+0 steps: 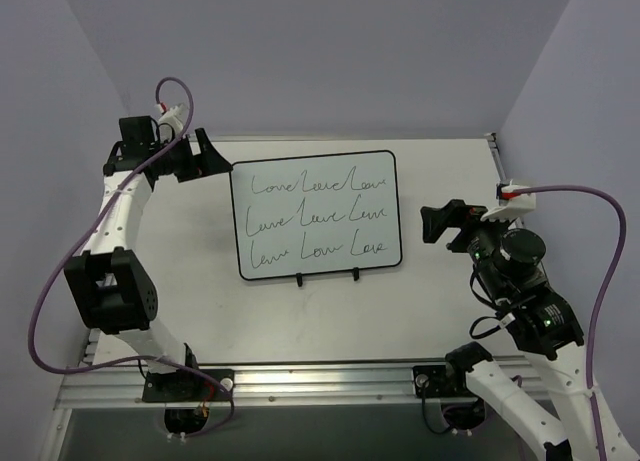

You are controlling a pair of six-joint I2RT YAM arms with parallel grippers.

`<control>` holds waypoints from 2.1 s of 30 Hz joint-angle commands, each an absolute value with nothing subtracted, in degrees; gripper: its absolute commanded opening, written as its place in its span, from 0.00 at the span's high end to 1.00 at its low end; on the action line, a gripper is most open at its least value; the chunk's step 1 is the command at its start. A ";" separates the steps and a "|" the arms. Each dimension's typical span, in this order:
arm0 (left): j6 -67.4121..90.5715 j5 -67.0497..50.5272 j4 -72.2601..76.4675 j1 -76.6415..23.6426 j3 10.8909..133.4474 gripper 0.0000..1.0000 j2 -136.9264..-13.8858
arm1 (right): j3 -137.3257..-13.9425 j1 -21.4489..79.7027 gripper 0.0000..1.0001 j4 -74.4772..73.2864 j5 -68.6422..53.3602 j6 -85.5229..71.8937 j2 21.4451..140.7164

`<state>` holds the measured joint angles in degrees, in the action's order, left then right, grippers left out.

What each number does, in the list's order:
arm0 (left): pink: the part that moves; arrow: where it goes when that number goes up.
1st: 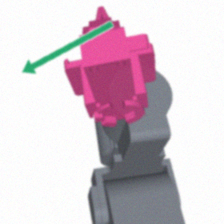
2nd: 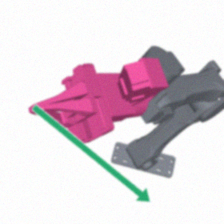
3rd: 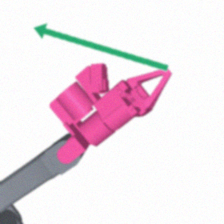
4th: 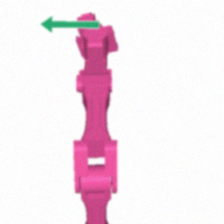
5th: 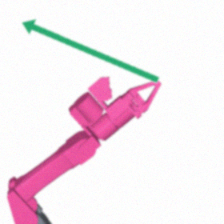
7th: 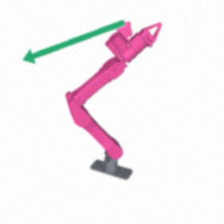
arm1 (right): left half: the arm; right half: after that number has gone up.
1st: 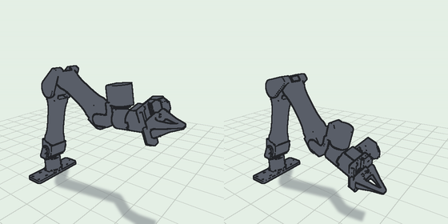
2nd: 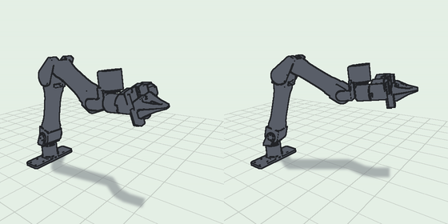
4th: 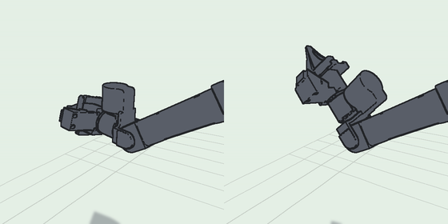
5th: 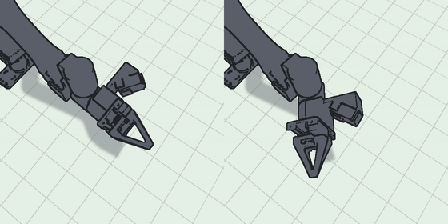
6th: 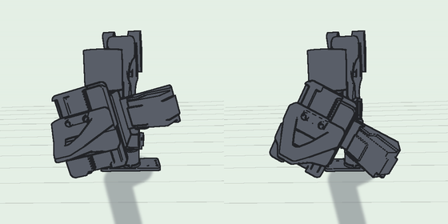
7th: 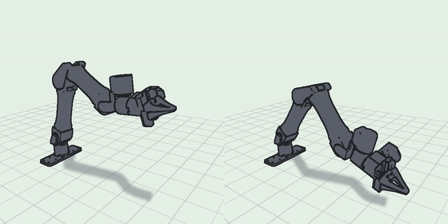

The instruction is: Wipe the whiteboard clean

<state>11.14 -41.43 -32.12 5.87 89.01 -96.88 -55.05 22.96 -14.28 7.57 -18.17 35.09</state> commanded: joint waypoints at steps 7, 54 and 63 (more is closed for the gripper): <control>6.95 -64.33 -27.23 6.24 95.26 0.06 -108.79 | -55.46 23.55 0.00 -14.50 4.48 -14.59 33.05; 67.65 -72.51 89.07 11.25 67.31 0.98 -113.10 | -62.83 2.29 0.00 -4.47 6.41 -20.83 78.64; 66.19 -72.33 87.81 10.90 66.71 0.98 -112.85 | -69.97 1.93 0.10 -10.38 12.56 -25.05 100.89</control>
<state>67.05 -76.36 68.58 9.69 65.39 -114.48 -69.54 1.91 -6.44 8.25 -22.57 98.35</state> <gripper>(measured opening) 0.152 0.911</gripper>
